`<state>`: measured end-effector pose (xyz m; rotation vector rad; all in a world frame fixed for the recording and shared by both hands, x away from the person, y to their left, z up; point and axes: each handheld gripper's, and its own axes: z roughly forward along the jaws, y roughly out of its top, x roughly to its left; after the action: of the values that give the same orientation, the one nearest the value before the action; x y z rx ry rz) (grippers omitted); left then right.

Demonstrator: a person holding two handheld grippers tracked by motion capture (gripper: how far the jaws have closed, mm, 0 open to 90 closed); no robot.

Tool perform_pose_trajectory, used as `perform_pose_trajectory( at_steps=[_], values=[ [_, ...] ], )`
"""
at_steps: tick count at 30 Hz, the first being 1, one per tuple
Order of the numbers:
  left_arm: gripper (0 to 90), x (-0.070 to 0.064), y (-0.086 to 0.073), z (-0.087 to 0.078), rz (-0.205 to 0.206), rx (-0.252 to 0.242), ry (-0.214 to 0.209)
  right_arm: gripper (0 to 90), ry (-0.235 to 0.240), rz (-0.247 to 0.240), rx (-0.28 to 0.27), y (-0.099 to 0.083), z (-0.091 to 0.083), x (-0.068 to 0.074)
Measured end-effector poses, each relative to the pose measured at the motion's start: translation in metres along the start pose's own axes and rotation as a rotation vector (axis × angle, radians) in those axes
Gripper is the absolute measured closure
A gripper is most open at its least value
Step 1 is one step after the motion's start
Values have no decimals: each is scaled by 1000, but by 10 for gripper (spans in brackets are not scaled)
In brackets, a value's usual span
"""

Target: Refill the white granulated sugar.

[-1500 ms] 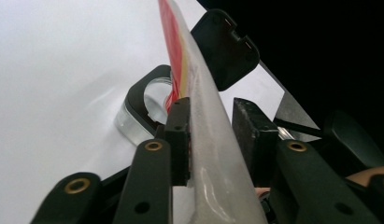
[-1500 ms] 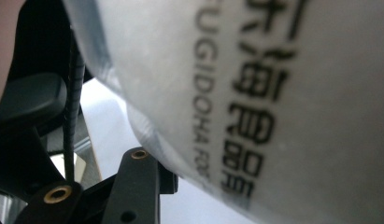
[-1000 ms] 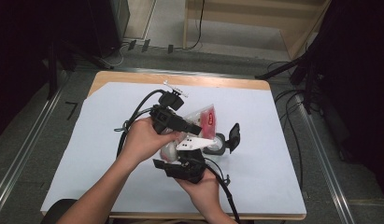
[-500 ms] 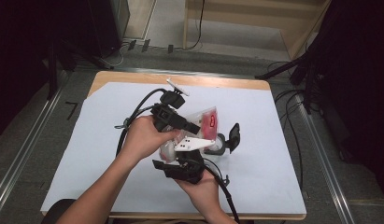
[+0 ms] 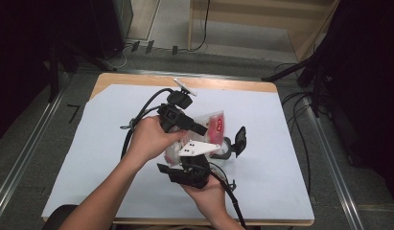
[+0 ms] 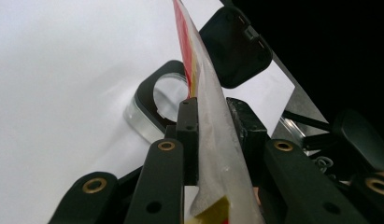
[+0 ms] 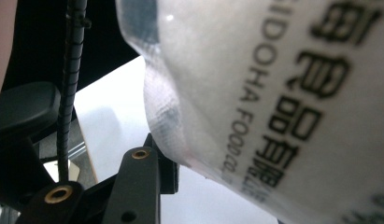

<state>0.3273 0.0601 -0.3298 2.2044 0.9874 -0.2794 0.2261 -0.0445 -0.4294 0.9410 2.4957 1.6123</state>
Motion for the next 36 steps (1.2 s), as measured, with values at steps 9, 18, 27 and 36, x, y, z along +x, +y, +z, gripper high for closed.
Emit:
perform_pose_trajectory(
  at_steps=[9, 18, 27, 36],
  values=[
    [689, -3, -1, -1, 30, -31, 7, 638, 38, 66, -32, 1, -1, -7],
    [758, -2, -1, 1, 20, -36, 13, 627, -17, -13, -8, 0, 1, -4],
    [724, 0, 1, 2, 30, -47, -4, 634, -2, 5, -5, 1, 0, -6],
    [724, 0, 1, 3, 32, -45, -9, 634, 1, 8, -2, 1, 0, -6]
  ],
)
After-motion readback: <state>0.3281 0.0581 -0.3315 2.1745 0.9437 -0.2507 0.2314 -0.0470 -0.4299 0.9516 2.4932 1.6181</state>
